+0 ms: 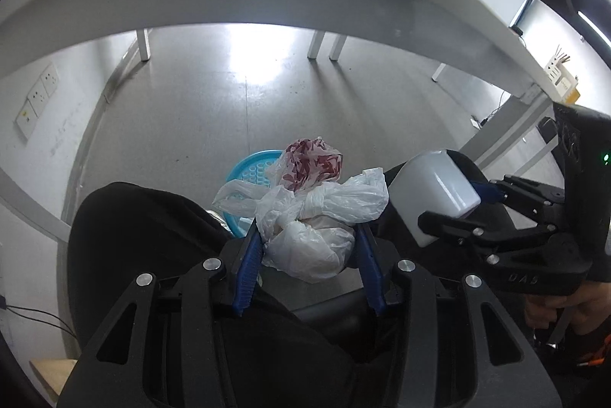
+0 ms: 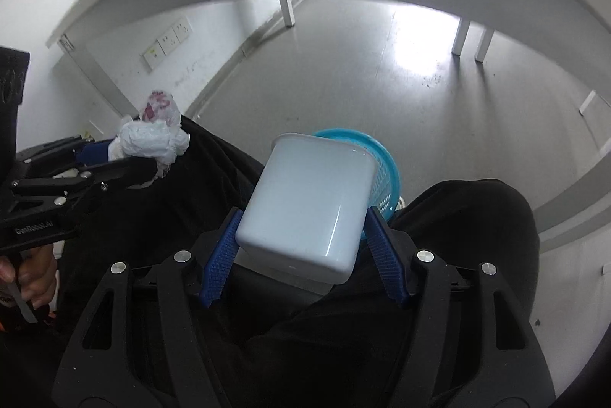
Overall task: Collect trash
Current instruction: 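Carry the plastic bag bundle and white container down over the blue basket, then open both tools to drop the bag bundle and container into the basket, then raise both tools back up toward the remaining trash on the table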
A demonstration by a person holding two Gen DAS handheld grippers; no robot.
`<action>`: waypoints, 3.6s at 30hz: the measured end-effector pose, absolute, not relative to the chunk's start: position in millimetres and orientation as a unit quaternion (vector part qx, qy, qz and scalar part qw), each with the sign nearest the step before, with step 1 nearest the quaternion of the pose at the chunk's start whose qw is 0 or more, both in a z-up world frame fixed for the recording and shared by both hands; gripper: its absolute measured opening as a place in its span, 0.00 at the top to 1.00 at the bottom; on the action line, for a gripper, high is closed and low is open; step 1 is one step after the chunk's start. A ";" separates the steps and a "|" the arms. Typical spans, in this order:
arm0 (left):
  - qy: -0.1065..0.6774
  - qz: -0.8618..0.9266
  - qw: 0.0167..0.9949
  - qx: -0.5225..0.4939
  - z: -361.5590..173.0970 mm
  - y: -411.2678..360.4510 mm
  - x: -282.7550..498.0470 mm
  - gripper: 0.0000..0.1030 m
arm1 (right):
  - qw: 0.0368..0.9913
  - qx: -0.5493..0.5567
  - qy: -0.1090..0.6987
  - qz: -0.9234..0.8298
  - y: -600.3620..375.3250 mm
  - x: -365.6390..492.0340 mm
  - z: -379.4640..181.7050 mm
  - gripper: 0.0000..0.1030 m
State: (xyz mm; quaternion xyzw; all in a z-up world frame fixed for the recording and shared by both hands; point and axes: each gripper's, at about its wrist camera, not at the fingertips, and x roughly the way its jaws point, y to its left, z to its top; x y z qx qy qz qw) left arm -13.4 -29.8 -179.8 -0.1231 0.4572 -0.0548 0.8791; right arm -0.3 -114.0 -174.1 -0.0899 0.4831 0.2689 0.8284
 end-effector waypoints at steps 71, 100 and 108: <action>0.630 0.025 0.702 -0.331 -393.5 34.9 191.2 0.27 | 0.675 -0.030 0.717 0.170 -69.6 220.3 -419.4 0.27; 0.530 0.057 0.814 -0.231 -286.2 33.5 109.5 0.27 | 0.773 -0.089 0.596 0.197 -80.3 149.2 -311.1 0.18; 0.490 0.043 0.850 -0.190 -240.6 12.7 69.7 0.20 | 0.802 -0.105 0.549 0.211 -84.8 112.0 -273.3 0.15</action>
